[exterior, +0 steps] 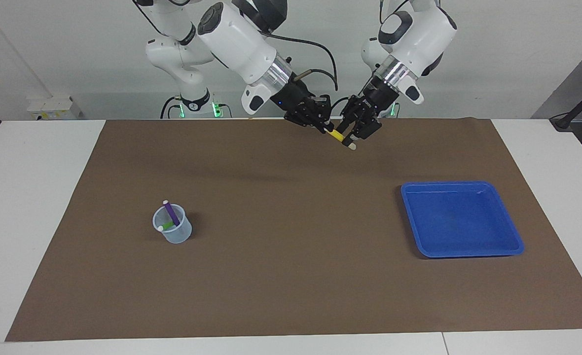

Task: Right arm passes pens to left for tray arrangement
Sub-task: 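Close the left gripper on the yellow pen and open the right gripper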

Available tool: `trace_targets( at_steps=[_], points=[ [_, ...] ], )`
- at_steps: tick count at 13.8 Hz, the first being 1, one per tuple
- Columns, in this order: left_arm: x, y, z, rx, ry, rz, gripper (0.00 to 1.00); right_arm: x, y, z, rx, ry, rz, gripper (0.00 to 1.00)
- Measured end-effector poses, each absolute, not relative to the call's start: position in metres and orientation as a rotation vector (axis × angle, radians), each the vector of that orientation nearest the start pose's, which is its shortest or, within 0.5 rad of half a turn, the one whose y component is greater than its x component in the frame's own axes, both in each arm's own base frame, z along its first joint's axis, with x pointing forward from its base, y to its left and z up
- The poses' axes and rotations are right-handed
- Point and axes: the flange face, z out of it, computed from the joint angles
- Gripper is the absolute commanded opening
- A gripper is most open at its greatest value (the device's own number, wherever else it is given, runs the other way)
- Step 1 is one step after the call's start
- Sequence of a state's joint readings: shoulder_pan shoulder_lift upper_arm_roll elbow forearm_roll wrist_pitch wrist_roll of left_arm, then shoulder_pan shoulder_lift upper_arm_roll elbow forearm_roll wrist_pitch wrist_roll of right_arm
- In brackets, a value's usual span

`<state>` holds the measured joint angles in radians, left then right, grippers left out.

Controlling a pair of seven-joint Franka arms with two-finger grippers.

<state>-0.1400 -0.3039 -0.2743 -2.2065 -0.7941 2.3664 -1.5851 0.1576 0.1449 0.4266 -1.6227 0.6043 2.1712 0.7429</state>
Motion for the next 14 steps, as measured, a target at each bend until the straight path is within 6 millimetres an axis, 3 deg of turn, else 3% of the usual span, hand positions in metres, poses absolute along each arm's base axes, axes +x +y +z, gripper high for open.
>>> trace_targets(
  at_steps=[7,9,10,14],
  points=[
    [0.456,-0.223,0.551,1.664,1.753,-0.304,0.0,0.533,0.355,0.593,-2.354,0.503,0.088,0.0],
    [0.457,-0.223,0.549,1.673,1.75,-0.307,0.0,0.532,0.356,0.591,-2.359,0.501,0.099,0.92],
    [0.455,-0.225,0.548,1.692,1.742,-0.316,0.0,0.532,0.355,0.59,-2.36,0.501,0.099,1.0],
    [0.454,-0.22,0.543,1.766,1.715,-0.36,0.0,0.538,0.344,0.587,-2.395,0.437,0.08,1.0]
  ],
)
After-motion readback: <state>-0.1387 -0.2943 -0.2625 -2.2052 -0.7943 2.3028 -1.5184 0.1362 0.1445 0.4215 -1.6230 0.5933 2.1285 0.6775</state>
